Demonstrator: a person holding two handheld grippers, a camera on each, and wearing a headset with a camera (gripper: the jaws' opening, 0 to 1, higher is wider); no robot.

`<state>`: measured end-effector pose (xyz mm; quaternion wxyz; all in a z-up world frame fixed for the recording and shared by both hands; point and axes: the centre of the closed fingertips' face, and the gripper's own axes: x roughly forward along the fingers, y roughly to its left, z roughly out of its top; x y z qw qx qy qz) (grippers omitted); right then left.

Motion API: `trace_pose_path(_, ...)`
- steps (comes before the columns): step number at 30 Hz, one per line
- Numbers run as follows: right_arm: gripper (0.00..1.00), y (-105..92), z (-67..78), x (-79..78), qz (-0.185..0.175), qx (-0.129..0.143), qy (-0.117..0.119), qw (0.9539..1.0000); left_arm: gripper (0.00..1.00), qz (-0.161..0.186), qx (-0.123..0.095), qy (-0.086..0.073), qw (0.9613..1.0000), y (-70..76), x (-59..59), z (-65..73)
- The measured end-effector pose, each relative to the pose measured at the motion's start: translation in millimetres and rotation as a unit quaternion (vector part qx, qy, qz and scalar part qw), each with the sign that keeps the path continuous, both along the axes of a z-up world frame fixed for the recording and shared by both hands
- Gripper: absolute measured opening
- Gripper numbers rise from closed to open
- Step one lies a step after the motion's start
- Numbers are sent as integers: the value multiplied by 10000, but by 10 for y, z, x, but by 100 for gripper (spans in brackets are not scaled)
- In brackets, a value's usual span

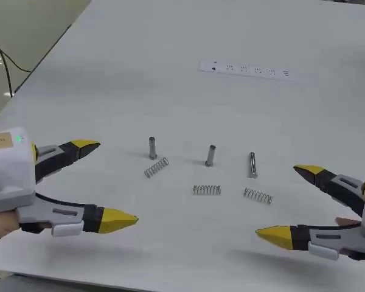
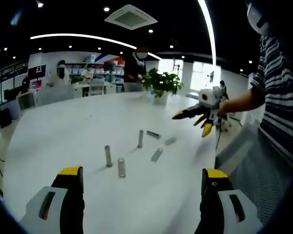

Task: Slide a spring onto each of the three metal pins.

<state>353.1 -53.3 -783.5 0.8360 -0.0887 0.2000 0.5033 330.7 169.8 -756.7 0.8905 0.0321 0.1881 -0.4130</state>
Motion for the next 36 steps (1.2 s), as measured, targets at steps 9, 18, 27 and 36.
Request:
trace_pose_path(9, 93, 10, -28, -13, -36, 21, 55, 10000, 98, 15, 6, 19, 10000, 0, -10, -14)
trace_pose_path(18, 93, -17, -22, 24, -66, 2, 61, 10000, 98, 48, -4, 19, 10000, 15, -6, -11)
trace_pose_path(27, 85, 3, 4, 105, -124, -10, 159, 9998, 97, 45, -2, 41, 10000, 25, -16, -25)
trace_pose_path(36, 76, -18, 52, 298, -422, 144, 387, 9983, 98, 79, -72, 1, 9999, 38, 11, 13)
